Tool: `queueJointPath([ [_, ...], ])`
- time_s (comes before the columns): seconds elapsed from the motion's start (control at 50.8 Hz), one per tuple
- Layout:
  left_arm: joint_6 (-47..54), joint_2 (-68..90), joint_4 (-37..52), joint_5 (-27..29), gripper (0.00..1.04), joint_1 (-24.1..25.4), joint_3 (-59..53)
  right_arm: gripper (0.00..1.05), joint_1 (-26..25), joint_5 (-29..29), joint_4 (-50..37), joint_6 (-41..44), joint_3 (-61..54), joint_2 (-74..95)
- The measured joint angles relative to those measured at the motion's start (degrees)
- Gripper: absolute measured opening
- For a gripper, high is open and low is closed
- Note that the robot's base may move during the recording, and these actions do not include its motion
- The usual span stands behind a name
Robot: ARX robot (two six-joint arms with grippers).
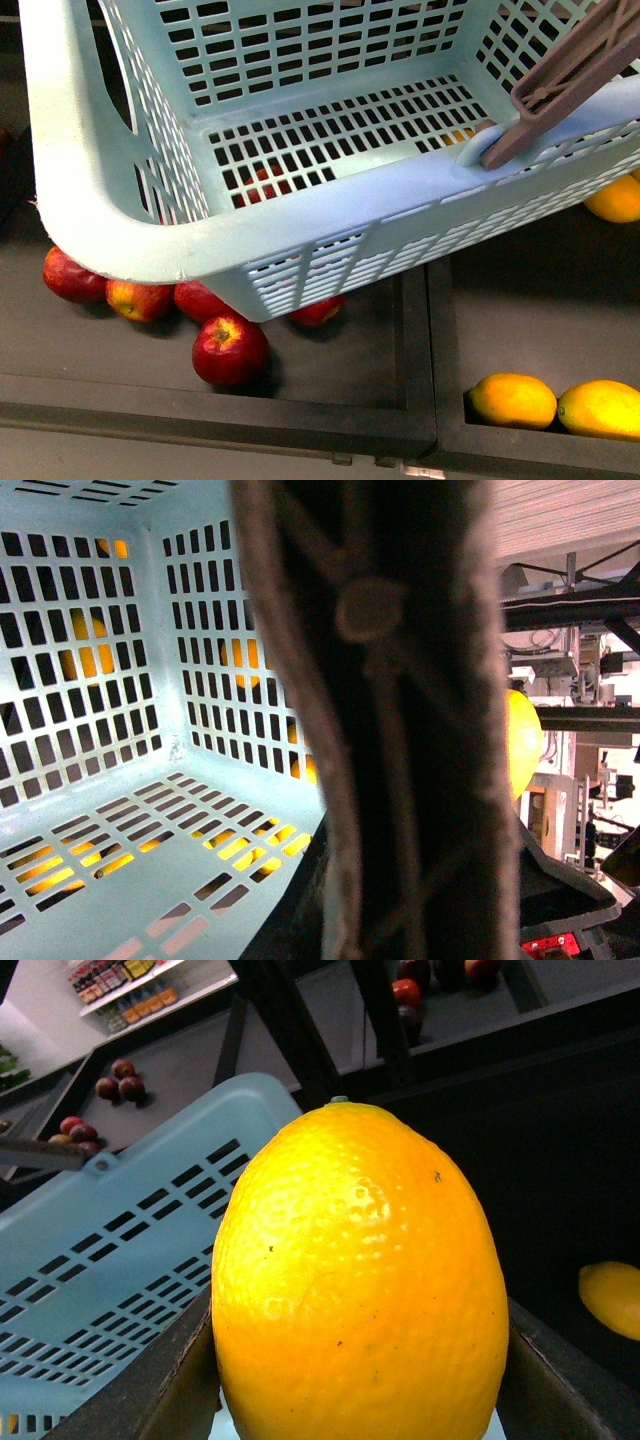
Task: Pick lemon and mango into basket
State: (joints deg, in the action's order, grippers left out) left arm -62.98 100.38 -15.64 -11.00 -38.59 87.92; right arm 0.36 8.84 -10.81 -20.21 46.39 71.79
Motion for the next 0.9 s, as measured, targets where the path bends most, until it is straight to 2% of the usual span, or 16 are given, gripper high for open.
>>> queueJointPath([
  [0.138,0.0,0.0,0.0,0.0,0.05,0.0,0.0,0.63,3.58,-2.1,-0.48,0.11,0.0,1.53],
  [0.354,0.0,0.0,0.0,0.0,0.05,0.02,0.0,0.64,5.81,-2.93,-1.16,0.2,-0.02,3.82],
  [0.61,-0.02,0.0,0.0,0.0,0.05,0.0,0.0,0.98,5.9,-5.14,-3.23,-0.92,-0.28,4.63],
  [0.905,0.15,0.0,0.0,0.42,0.05,0.02,-0.15,0.94,0.2,-11.8,-4.13,-0.31,-4.42,-3.19],
])
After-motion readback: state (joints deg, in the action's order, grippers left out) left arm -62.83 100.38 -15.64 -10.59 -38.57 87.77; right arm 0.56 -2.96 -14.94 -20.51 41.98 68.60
